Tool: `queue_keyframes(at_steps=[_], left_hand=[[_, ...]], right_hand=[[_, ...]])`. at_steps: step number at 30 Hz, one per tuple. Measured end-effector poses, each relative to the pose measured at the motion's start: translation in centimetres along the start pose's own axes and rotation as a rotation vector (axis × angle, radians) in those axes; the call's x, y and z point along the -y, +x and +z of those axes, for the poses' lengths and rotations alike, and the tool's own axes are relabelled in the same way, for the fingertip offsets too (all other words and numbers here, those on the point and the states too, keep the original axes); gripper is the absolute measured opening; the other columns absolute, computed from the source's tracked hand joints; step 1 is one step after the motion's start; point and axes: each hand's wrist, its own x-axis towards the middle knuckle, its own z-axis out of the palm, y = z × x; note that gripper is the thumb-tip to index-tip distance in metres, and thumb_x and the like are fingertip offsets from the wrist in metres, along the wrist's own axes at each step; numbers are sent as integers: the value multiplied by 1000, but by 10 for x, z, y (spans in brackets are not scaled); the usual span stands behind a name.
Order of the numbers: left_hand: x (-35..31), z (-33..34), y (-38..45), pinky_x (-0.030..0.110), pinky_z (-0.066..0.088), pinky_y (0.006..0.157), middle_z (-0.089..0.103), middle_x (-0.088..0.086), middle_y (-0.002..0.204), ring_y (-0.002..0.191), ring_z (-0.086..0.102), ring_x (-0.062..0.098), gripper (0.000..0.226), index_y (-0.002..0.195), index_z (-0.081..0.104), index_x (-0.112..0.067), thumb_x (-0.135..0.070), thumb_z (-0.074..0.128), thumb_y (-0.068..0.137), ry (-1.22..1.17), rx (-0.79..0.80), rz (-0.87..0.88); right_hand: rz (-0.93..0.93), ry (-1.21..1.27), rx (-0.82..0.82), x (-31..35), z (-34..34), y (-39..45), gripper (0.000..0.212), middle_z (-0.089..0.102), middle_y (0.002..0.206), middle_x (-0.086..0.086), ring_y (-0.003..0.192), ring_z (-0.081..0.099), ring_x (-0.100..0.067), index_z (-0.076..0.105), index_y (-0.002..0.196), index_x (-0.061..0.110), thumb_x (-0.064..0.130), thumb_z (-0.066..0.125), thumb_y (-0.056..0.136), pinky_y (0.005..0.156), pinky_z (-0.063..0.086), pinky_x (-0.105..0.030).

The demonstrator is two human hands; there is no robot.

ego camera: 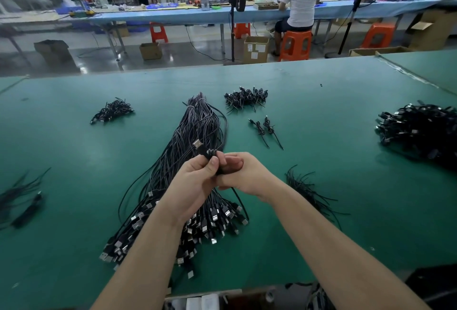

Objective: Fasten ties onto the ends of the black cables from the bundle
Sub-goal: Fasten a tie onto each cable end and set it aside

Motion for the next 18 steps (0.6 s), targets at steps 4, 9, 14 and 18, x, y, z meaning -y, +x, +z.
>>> queue_keyframes(at_steps=[4, 9, 14, 18], left_hand=[[1, 2, 3, 42, 59, 90, 71, 25, 110, 108, 70, 35, 18, 93, 65, -5, -15, 51, 97, -31, -64, -1], [4, 1, 8, 40, 58, 94, 73, 21, 106, 107, 69, 33, 25, 84, 72, -11, -13, 52, 97, 97, -143, 4], [15, -8, 7, 36, 45, 107, 75, 10, 105, 108, 69, 18, 34, 80, 77, -20, -9, 54, 102, 455, -303, 34], [18, -18, 7, 37, 41, 109, 75, 4, 106, 111, 66, 14, 24, 88, 75, -14, -11, 56, 102, 506, -339, 23]], right_hand=[[12, -54, -44, -3, -1, 1, 21, 67, 78, -9, 74, 65, -18, 66, 90, 1, 3, 78, 73, 86, 58, -55], [-20, -179, -120, -2, -5, 0, 16, 70, 71, -2, 66, 68, -20, 67, 80, 18, 10, 78, 71, 74, 60, -46], [-83, -291, -36, -5, -17, 2, 11, 74, 81, -9, 76, 70, -36, 72, 89, 17, 18, 77, 80, 79, 59, -57], [-26, -306, 32, -10, -19, 4, 20, 76, 81, -11, 81, 75, -31, 69, 92, 8, 23, 79, 84, 83, 59, -56]])
